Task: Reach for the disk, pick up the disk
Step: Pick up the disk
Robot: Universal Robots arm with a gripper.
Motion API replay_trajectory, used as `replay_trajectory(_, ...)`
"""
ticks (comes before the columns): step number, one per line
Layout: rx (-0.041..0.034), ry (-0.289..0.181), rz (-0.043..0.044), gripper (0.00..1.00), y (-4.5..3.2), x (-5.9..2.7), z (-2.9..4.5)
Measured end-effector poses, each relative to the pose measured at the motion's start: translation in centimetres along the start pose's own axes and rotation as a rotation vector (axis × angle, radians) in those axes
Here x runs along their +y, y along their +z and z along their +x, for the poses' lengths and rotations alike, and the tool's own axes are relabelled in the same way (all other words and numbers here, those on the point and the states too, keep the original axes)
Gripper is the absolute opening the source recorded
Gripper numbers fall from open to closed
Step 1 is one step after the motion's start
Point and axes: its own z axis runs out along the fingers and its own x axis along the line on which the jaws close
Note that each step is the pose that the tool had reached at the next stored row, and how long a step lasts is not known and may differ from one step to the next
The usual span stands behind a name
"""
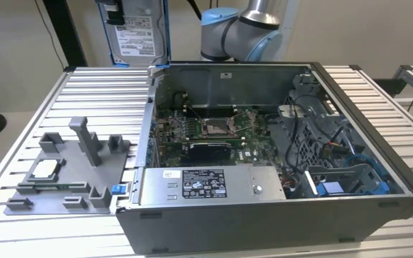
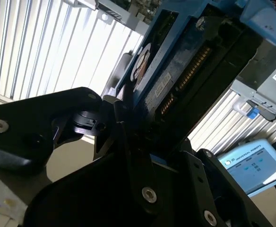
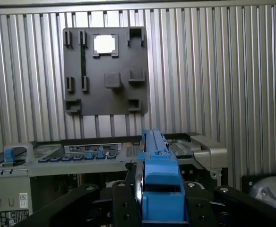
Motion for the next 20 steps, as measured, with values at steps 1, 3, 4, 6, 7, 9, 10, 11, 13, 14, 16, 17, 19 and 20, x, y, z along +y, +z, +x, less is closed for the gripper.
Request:
replay_trajectory(1,0.0000,0.000,-0.0003,0.00,-0.01,-0.35,-0.03)
replay_trajectory(3,0.0001,0.000,-0.0008,0.00,-0.03,-1.07,-0.08)
replay_trajectory(4,0.0001,0.000,-0.0010,0.00,-0.03,-1.44,-0.10)
replay_trajectory(6,0.0001,0.000,-0.0015,0.00,-0.05,-2.12,-0.15)
replay_trajectory(7,0.0001,0.000,-0.0016,0.00,-0.05,-2.46,-0.18)
replay_trajectory(9,0.0001,0.000,-0.0021,0.00,-0.07,-3.16,-0.23)
replay_trajectory(10,0.0002,0.000,-0.0023,0.00,-0.07,-3.50,-0.25)
replay_trajectory(11,0.0002,0.000,-0.0025,0.00,-0.08,-3.82,-0.28)
replay_trajectory(13,0.0003,0.000,-0.0029,0.00,-0.10,-4.51,-0.33)
replay_trajectory(14,0.0003,0.000,-0.0031,0.00,-0.11,-4.84,-0.35)
replay_trajectory(16,0.0002,0.000,-0.0035,0.00,-0.12,-5.53,-0.40)
replay_trajectory(17,0.0003,0.000,-0.0037,0.00,-0.12,-5.85,-0.43)
replay_trajectory(19,0.0003,0.000,-0.0040,0.00,-0.14,-6.51,-0.47)
replay_trajectory(20,0.0003,0.000,-0.0042,0.00,-0.15,-6.83,-0.50)
